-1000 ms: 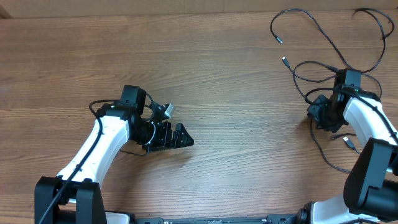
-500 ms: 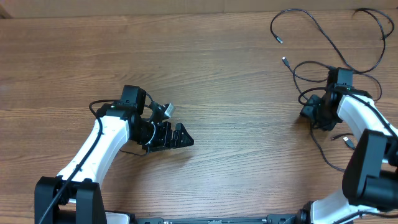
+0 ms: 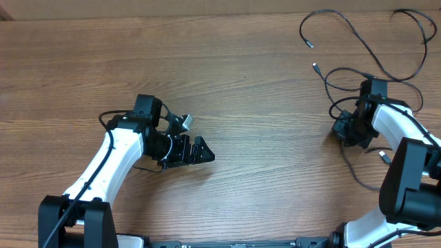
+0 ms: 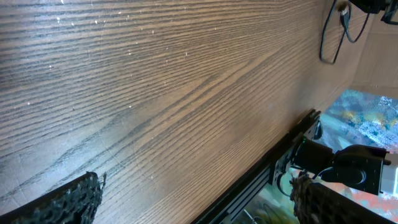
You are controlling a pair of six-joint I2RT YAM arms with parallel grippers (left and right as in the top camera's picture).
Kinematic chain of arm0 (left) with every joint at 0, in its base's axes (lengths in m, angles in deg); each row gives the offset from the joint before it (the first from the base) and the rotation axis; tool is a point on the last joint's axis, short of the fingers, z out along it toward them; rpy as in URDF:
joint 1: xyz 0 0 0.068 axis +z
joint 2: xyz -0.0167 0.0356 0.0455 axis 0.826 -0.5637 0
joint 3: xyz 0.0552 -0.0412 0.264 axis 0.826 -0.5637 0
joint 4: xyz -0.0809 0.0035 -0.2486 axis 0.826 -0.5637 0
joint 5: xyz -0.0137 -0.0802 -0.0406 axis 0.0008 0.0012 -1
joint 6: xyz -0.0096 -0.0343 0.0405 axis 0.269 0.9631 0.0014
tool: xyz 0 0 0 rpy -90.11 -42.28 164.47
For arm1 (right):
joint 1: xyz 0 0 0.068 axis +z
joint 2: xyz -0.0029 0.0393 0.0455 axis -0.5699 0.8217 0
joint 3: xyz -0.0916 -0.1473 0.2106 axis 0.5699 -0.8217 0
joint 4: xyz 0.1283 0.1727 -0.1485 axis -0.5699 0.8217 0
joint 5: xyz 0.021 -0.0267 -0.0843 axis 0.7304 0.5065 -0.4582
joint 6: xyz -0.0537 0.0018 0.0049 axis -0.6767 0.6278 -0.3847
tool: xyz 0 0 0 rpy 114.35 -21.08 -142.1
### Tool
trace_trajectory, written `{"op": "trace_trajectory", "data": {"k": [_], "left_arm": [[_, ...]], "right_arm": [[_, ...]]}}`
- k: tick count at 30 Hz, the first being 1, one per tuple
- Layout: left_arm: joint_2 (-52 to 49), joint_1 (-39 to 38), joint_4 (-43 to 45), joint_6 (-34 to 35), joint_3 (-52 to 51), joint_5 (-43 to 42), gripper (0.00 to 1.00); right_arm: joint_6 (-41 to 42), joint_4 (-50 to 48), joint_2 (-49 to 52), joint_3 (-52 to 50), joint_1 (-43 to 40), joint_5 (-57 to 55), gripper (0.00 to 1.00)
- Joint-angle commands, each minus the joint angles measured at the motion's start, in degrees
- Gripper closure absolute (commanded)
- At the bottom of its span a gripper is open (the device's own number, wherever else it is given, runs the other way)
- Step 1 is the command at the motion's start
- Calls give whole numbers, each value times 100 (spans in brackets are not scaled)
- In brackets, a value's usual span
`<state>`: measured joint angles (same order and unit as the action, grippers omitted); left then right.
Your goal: Untangle cables
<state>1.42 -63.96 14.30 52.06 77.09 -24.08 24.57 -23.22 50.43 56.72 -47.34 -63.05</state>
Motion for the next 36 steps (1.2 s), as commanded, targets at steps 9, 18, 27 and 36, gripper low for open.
{"op": "trace_trajectory", "data": {"k": [9,18,27,36], "left_arm": [[-24,-11,35,61,-28,-26,0],[-22,-11,28,59,-28,-24,0],[-22,-11,35,59,-28,-24,0],[-22,-11,-4,61,-28,-24,1]], "right_arm": [[15,1073,-7,660,0,20,96],[177,2092,-11,1534,-24,-1019,96],[625,2334,-11,1543,-361,-1408,96],[640,2538,-28,1641,-376,-848,17]]}}
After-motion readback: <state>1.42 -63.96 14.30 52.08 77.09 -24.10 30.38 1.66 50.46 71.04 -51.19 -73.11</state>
